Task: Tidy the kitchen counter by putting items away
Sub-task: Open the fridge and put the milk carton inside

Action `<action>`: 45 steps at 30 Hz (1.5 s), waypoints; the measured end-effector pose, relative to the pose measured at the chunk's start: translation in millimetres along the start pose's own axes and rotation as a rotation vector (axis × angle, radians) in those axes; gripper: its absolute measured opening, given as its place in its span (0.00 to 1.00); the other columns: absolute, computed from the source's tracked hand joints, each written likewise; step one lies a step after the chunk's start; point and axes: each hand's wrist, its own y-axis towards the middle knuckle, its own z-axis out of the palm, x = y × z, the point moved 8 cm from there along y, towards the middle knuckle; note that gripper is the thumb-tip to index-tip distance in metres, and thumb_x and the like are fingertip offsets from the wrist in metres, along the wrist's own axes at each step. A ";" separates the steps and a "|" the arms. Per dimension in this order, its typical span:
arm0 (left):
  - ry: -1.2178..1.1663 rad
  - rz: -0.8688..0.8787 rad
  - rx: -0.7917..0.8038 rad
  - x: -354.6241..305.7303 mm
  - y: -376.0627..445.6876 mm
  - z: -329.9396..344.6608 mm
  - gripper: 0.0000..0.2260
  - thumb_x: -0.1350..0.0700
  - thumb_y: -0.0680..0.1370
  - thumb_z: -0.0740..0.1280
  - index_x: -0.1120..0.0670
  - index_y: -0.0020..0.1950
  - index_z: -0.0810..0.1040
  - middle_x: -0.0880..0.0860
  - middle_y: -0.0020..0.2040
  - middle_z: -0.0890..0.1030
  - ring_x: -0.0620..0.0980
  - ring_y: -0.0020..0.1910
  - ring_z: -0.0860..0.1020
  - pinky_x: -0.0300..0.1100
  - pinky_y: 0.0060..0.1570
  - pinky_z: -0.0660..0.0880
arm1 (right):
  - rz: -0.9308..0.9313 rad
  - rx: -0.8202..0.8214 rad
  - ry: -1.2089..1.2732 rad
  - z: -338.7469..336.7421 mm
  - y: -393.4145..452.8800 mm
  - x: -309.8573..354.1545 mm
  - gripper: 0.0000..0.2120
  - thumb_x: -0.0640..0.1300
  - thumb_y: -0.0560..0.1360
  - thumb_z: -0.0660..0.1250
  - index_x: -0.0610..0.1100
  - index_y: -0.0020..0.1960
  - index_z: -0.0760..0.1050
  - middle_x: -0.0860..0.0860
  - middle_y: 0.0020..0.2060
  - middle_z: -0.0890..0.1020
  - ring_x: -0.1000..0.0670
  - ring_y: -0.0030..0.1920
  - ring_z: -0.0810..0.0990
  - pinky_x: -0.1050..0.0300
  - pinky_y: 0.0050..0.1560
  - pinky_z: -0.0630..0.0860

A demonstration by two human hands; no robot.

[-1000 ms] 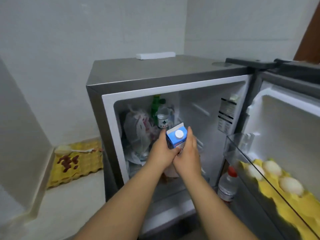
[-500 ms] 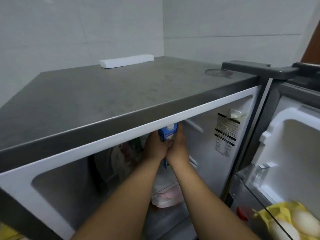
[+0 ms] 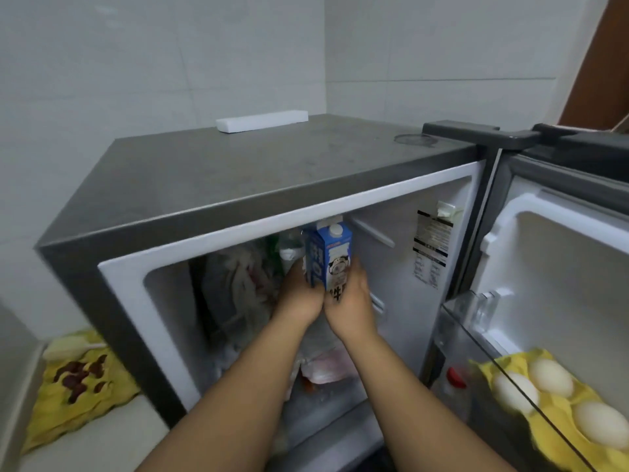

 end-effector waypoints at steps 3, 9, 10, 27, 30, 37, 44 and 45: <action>0.099 -0.002 0.007 21.5 -42.9 -5.7 0.09 0.60 0.79 0.64 0.50 0.57 0.77 0.53 0.54 0.82 0.54 0.54 0.80 0.39 0.50 0.72 | -0.001 0.067 -0.104 -12.9 -57.9 3.8 0.44 0.47 0.70 0.65 0.52 0.81 0.49 0.46 0.78 0.63 0.44 0.76 0.65 0.43 0.73 0.68; 0.120 -0.083 0.127 56.1 -161.9 13.5 0.21 0.59 0.78 0.64 0.56 0.71 0.73 0.57 0.68 0.78 0.57 0.65 0.77 0.45 0.64 0.73 | 0.048 0.149 -0.274 -56.6 -169.8 1.7 0.43 0.46 0.74 0.68 0.48 0.82 0.48 0.48 0.81 0.55 0.44 0.78 0.59 0.45 0.76 0.63; 0.114 -0.079 0.142 59.7 -177.9 18.8 0.20 0.59 0.78 0.64 0.55 0.71 0.73 0.56 0.68 0.78 0.56 0.65 0.77 0.45 0.65 0.72 | 0.055 0.149 -0.286 -64.8 -184.7 1.9 0.42 0.46 0.74 0.67 0.49 0.82 0.49 0.49 0.80 0.56 0.44 0.78 0.60 0.45 0.75 0.63; 0.270 -0.235 0.258 71.6 -437.3 146.2 0.18 0.55 0.81 0.64 0.54 0.71 0.73 0.55 0.69 0.77 0.55 0.67 0.75 0.46 0.67 0.70 | 0.372 0.851 -0.649 -230.0 -453.6 -99.8 0.23 0.56 0.77 0.64 0.48 0.69 0.74 0.46 0.67 0.78 0.43 0.65 0.77 0.53 0.61 0.74; 0.223 -0.273 0.221 59.6 -470.9 177.5 0.18 0.56 0.80 0.64 0.55 0.70 0.75 0.55 0.68 0.78 0.54 0.67 0.76 0.44 0.68 0.70 | 0.375 1.095 -0.736 -269.9 -494.8 -122.4 0.27 0.56 0.78 0.63 0.47 0.74 0.70 0.45 0.71 0.74 0.43 0.67 0.75 0.55 0.62 0.72; 0.159 -0.333 0.187 19.3 -541.7 242.3 0.17 0.56 0.79 0.65 0.54 0.68 0.76 0.55 0.65 0.80 0.54 0.64 0.78 0.45 0.65 0.73 | 0.540 1.051 -0.882 -372.1 -529.5 -195.4 0.31 0.55 0.72 0.63 0.46 0.73 0.71 0.44 0.69 0.75 0.43 0.61 0.78 0.53 0.57 0.76; 0.160 -0.374 0.109 9.3 -568.6 246.9 0.18 0.58 0.79 0.64 0.54 0.70 0.74 0.54 0.66 0.79 0.54 0.64 0.77 0.44 0.64 0.72 | 0.305 0.905 -0.905 -385.2 -511.9 -171.9 0.36 0.55 0.76 0.64 0.51 0.80 0.56 0.43 0.79 0.56 0.38 0.80 0.51 0.41 0.78 0.57; 0.169 -0.378 0.106 8.2 -571.2 244.2 0.19 0.58 0.80 0.64 0.54 0.71 0.73 0.54 0.68 0.78 0.55 0.66 0.76 0.43 0.65 0.70 | 0.285 0.921 -0.950 -379.8 -513.8 -168.4 0.36 0.55 0.76 0.63 0.51 0.81 0.56 0.43 0.79 0.57 0.37 0.80 0.50 0.39 0.79 0.53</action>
